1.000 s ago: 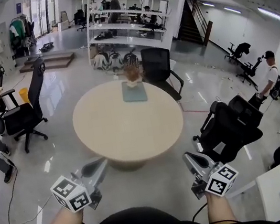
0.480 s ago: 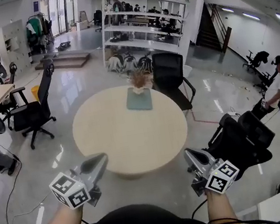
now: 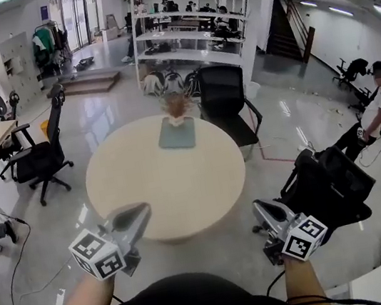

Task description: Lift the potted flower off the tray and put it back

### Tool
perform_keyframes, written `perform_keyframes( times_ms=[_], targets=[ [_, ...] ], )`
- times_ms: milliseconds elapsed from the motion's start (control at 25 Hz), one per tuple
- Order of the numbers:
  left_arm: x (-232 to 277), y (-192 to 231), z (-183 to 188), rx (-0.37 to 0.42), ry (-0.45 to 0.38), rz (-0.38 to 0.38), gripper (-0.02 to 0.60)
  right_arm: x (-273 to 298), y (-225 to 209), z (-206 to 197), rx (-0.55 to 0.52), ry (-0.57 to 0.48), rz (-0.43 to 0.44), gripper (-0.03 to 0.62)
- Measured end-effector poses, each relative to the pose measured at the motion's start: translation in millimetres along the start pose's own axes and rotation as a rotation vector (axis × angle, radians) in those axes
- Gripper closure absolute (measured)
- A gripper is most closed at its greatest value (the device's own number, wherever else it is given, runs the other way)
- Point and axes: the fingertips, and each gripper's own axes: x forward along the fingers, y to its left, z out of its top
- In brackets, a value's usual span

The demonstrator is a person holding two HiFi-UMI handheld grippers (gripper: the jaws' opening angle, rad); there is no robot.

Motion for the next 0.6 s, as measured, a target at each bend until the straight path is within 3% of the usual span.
perform_keyframes(
  times_ms=[360, 600],
  targets=[
    [49, 19, -5, 0.005, 0.006, -0.056, 0.583, 14, -34, -5, -0.004, 0.038, -0.037, 0.579],
    [78, 77, -13, -0.012, 0.007, -0.089, 0.583, 66, -58, -13, -0.033, 0.074, -0.066, 0.579]
  ],
)
